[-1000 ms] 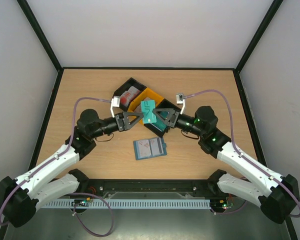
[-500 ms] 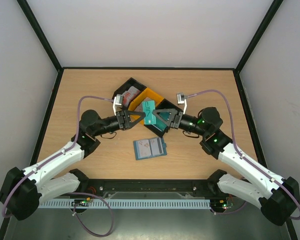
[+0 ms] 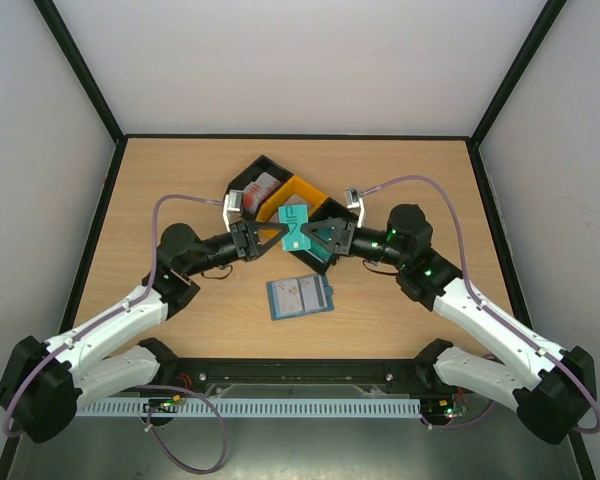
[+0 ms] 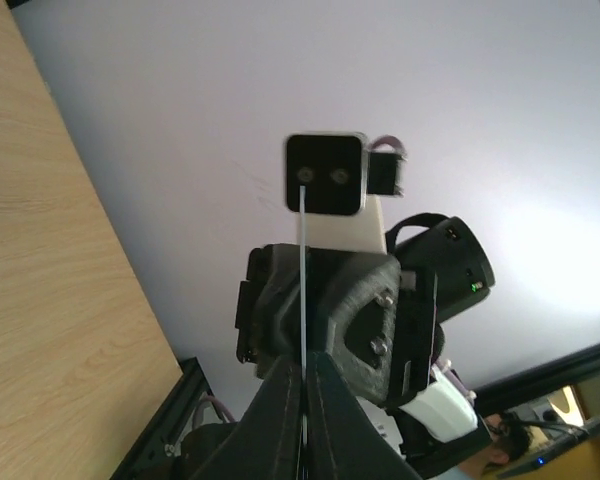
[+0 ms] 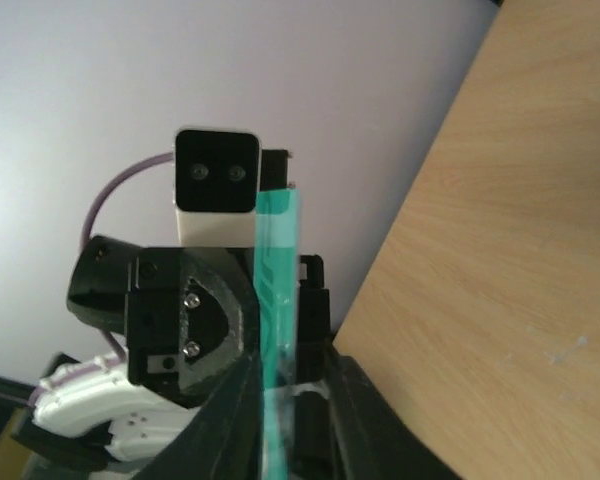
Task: Put the credit cards into the card holder
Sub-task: Pick up the credit card from the storage box, then insert the credit card into the card holder.
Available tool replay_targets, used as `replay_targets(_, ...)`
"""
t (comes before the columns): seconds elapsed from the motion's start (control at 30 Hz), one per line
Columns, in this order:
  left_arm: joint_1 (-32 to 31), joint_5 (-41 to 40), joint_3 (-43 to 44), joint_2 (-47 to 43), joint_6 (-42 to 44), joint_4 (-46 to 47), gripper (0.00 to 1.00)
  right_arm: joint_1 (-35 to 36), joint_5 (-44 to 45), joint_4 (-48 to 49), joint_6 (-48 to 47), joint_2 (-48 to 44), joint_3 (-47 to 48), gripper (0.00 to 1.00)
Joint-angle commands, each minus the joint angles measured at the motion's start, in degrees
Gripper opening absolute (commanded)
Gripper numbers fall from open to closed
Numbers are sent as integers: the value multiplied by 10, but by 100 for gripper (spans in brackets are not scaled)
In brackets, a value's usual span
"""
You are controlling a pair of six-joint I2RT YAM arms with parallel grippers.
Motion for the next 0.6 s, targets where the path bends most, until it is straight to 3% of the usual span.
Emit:
replay_targets(0.0, -4, -40, -7, -23, 39, -49, 3, -1, 22, -104, -71, -8, 26, 31)
replay_targets(0.07, -5, -75, -15, -37, 58, -116, 3, -2, 59, -158, -108, -17, 31, 44)
replay_targets(0.13, -5, -114, -26, -52, 79, -185, 3, -2, 93, -229, -147, -23, 34, 51)
replay_targets(0.3, -18, -205, -61, -62, 106, -276, 3, 0, 193, -357, -236, -15, 5, 52)
replay_targets(0.57, -93, -304, -100, 27, 91, -231, 3, 50, 275, -381, -281, 66, -48, 50)
